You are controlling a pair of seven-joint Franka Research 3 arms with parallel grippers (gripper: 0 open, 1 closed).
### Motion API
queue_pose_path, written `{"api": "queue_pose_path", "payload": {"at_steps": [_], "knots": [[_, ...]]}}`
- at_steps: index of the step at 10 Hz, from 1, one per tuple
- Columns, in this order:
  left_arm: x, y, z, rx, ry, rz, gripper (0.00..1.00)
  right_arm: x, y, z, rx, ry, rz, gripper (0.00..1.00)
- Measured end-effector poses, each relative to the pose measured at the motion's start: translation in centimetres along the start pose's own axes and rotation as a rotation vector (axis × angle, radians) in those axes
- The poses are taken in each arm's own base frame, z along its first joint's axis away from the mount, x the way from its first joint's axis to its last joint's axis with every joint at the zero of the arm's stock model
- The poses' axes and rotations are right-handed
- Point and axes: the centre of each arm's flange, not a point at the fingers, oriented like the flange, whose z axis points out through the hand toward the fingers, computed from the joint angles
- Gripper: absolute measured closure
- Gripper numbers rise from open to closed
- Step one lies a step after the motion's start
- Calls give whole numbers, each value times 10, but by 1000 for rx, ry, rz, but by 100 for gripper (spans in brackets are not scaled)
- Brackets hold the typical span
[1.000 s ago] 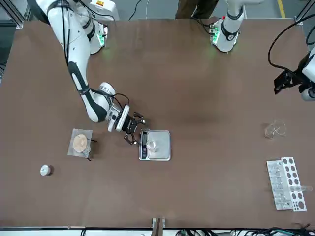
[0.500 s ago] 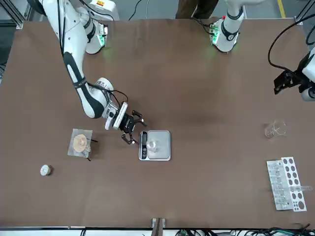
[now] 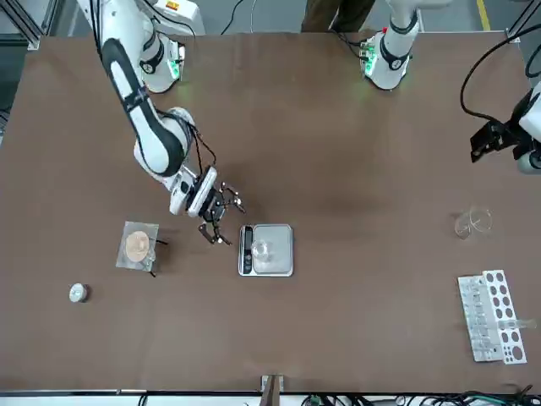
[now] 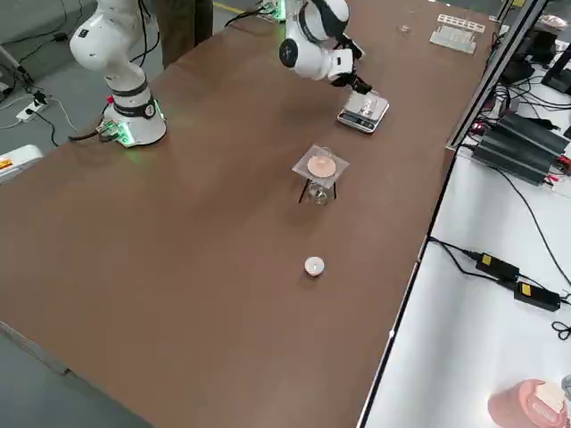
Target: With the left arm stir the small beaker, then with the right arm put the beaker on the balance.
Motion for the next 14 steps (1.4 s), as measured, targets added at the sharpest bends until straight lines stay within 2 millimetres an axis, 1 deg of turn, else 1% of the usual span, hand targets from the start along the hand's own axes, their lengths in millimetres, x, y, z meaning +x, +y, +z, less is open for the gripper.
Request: {"api": "queue_pose_path", "payload": {"at_steps": [2, 3, 5, 7, 9, 10, 12, 13, 14], "knots": [[0, 0, 0, 0, 0, 0, 0, 40, 4, -18, -54, -63, 89, 0], [0, 0, 0, 0, 0, 0, 0, 54, 5, -25, -70, -70, 140, 0], [0, 0, 0, 0, 0, 0, 0, 81, 10, -36, -100, -96, 268, 0], [0, 1, 0, 0, 0, 1, 0, 103, 18, -47, -121, -140, 389, 0], [0, 0, 0, 0, 0, 1, 0, 119, 32, -66, -146, -227, 545, 0], [0, 1, 0, 0, 0, 1, 0, 125, 36, -78, -166, -305, 611, 0], [0, 1, 0, 0, 0, 1, 0, 145, 42, -109, -258, -485, 748, 0], [0, 1, 0, 0, 0, 1, 0, 150, 44, -127, -294, -561, 798, 0], [0, 0, 0, 0, 0, 1, 0, 150, 53, -148, -344, -635, 840, 0]]}}
